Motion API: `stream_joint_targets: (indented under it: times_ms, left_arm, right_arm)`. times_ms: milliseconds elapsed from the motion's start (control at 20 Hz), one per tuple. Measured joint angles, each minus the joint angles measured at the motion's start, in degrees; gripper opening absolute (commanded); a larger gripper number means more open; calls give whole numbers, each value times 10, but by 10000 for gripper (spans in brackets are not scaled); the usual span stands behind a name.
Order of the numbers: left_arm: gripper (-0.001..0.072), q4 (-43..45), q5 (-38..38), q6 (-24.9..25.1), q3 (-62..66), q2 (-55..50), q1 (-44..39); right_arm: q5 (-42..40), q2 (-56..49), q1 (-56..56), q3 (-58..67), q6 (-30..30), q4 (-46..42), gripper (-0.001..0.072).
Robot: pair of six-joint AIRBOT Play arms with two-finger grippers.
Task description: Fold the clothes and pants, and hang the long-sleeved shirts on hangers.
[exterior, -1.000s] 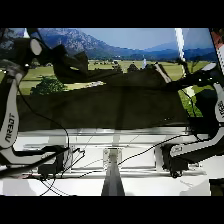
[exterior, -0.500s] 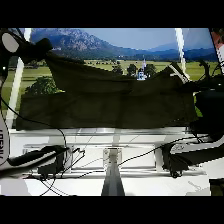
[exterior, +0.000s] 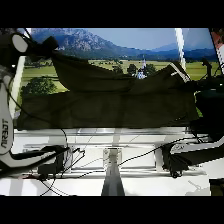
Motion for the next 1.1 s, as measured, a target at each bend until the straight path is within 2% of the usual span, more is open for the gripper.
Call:
stream_joint_targets:
  times_ms: [100, 200, 350, 450, 600, 750, 950, 1100]
  left_arm:
    - [22, -76, 43, 20, 0, -31, -23]
    - [21, -130, 98, 66, 0, -45, -48]
    - [20, -169, 171, 118, 0, -31, -55]
    - [19, -163, 195, 134, 0, 0, -45]
    - [19, -96, 203, 147, 0, 70, -37]
    - [19, -5, 156, 132, 0, 146, -33]
    - [21, 128, -36, 38, -7, 194, -32]
    - [22, 139, -100, -5, -31, 166, -47]
  right_arm:
    - [0, 0, 0, 0, 0, 1, 50]
    - [0, 0, 0, 0, 0, 2, 50]
    - [0, 0, 0, 0, 0, 2, 50]
    - [-5, 1, 0, 0, 0, 3, 50]
    - [-29, 10, 0, 0, 0, 13, 50]
    - [-52, 17, 0, 0, 0, 17, 50]
    - [-67, 21, 0, 0, 1, 19, 50]
    - [-75, 21, 0, 0, 2, 15, 50]
